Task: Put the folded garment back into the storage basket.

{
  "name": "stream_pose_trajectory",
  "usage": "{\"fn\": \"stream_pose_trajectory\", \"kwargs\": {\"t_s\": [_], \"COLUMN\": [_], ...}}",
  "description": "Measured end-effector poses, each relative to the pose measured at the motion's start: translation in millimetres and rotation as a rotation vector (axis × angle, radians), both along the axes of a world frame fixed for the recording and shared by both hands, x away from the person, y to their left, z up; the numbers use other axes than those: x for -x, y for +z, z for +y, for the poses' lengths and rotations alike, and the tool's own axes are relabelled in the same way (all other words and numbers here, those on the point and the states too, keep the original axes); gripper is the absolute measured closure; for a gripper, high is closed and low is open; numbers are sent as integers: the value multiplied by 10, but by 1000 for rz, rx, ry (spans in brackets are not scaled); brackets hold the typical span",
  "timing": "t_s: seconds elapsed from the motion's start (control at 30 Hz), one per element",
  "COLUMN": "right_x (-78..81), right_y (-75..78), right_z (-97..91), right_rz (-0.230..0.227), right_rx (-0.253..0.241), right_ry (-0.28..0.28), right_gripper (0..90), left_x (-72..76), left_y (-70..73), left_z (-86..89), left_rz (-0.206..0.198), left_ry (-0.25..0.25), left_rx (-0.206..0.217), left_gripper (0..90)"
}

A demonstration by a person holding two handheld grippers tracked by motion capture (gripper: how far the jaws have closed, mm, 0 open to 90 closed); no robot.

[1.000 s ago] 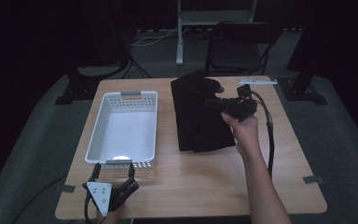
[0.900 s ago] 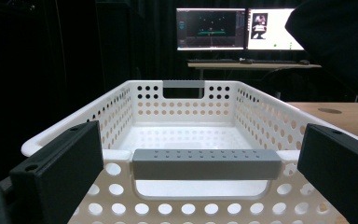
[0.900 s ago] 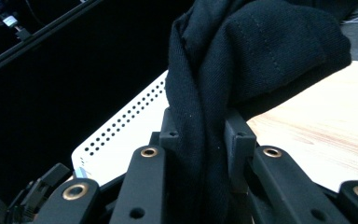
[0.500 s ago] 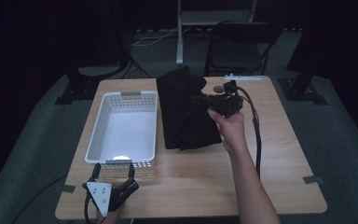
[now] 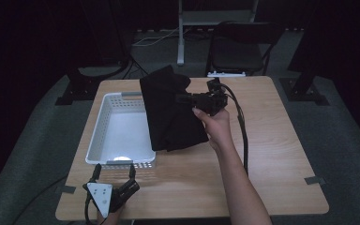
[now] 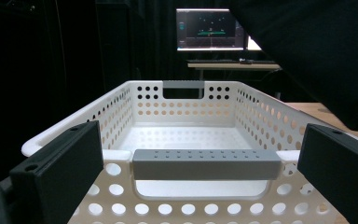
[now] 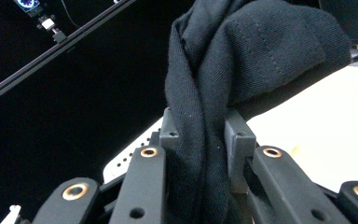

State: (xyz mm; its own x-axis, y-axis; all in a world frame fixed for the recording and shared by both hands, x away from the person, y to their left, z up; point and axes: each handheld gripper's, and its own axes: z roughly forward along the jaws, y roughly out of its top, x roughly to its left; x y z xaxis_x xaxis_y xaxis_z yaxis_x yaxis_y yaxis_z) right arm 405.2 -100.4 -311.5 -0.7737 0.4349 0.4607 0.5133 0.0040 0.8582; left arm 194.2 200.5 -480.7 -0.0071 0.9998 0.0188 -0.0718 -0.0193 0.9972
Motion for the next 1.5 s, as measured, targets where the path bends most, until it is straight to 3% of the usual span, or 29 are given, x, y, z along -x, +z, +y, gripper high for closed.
{"fn": "stream_pose_trajectory", "kwargs": {"t_s": [0.7,1.5], "right_x": [-73,-181], "right_y": [39,-87], "right_z": [520,1099], "right_rz": [4,33], "right_rx": [10,3], "right_ry": [57,101], "right_gripper": [745,745], "left_x": [1,4], "left_y": [0,-1], "left_z": [2,4], "left_rz": [-1,-3], "left_ry": [-5,-12], "left_rx": [0,1], "left_gripper": [13,13]}}
